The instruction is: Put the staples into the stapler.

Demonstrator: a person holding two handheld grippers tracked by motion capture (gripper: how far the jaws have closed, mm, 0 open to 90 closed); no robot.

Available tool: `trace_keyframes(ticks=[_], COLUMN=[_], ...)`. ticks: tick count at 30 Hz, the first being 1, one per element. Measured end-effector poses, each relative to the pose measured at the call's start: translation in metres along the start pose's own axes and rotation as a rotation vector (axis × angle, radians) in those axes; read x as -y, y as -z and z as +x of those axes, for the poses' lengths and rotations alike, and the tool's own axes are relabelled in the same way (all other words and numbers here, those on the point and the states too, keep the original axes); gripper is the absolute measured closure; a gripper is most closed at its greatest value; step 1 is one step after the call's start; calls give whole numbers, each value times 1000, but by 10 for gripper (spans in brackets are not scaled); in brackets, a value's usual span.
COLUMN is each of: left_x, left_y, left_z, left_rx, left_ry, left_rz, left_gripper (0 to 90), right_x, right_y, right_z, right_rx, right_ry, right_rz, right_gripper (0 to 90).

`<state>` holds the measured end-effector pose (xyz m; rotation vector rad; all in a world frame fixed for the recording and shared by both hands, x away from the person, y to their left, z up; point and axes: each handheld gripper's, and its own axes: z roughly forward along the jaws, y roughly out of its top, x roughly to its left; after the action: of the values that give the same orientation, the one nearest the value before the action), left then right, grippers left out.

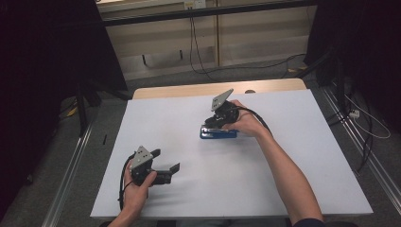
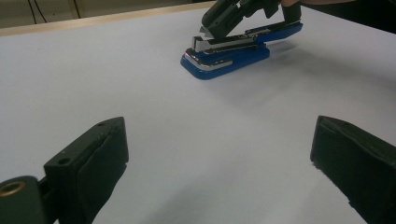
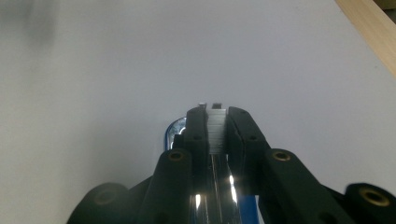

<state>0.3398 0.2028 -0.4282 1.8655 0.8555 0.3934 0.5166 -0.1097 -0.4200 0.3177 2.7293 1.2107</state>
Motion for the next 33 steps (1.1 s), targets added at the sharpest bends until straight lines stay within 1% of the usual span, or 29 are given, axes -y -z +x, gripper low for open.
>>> trace_keyframes(ticks=[2,7,11,14,15,21,24,33], left_x=[0,0,0,0,0,0,0,0], left_y=[0,0,0,0,0,0,0,0], left_z=[0,0,0,0,0,0,0,0], left_rx=[1,0,1,0,-1,1,3,2], left_ry=[3,-1,-2,-1,-1,-3,-1,-2], left_rz=[-2,1,3,4,6,6,6,6], left_gripper=[44,44,44,44,44,44,44,44], right_x=[0,2,3,3,3,3,3,2], right_y=[-1,-2,-2,-2,-2,-4,-5,-7], right_z=[0,-1,-2,-2,-3,-3,-3,-2], right_rx=[-2,-5,-17,-19,-21,-24,-26,-21], right_ry=[8,2,9,7,17,14,16,11], right_rz=[3,9,17,14,14,11,0,-6], right_gripper=[790,790,790,790,790,790,790,788])
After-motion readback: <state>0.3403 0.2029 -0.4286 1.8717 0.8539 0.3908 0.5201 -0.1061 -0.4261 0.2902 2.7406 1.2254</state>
